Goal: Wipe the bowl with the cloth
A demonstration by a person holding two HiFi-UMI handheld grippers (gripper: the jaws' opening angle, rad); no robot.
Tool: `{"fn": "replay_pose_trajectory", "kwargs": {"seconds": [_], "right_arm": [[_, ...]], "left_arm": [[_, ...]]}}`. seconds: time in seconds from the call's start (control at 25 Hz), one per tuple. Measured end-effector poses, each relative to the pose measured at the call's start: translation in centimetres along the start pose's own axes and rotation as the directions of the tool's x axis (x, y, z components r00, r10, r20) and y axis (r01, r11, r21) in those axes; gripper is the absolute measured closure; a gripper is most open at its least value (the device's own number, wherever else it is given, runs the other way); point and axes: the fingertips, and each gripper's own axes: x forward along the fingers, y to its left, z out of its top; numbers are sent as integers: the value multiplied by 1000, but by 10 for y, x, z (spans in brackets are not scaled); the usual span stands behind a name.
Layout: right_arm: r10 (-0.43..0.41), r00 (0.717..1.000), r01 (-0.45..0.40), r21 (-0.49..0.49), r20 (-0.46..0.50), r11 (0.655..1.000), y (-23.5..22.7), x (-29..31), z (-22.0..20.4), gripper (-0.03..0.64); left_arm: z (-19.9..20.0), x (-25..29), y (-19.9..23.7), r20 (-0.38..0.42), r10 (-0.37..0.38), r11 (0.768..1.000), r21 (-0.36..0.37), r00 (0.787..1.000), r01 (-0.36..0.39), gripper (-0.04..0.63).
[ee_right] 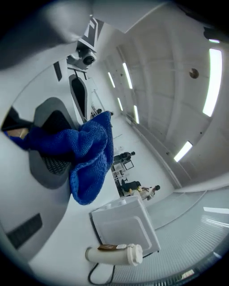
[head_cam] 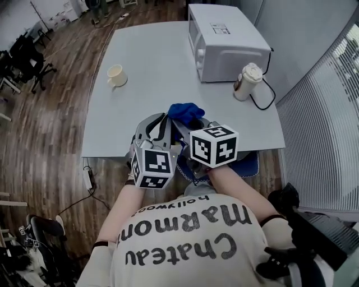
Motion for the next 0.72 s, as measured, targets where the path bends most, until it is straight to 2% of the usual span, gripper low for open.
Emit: {"fn": "replay_pose_trajectory", "kwargs": {"seconds": [0.24, 0.44, 0.52, 0.72], "right_arm": [[-27, 986, 14, 81, 165, 997, 22, -22, 29, 549], [-42, 971, -4, 190, 237, 982, 28, -31, 44, 549], [-38, 967, -32, 268, 253, 963, 30, -32, 47, 549], [-62, 955, -79, 451, 290, 889, 33, -36, 50, 549]], "left_arm": [[34, -37, 16, 126, 79, 997, -8, 989, -79, 555], [53, -55, 29, 190, 137, 991, -24, 972, -135, 548], [59, -59, 34, 210, 157, 988, -38, 965, -153, 543], [68, -67, 43, 236, 170, 984, -86, 957, -154, 537]]}}
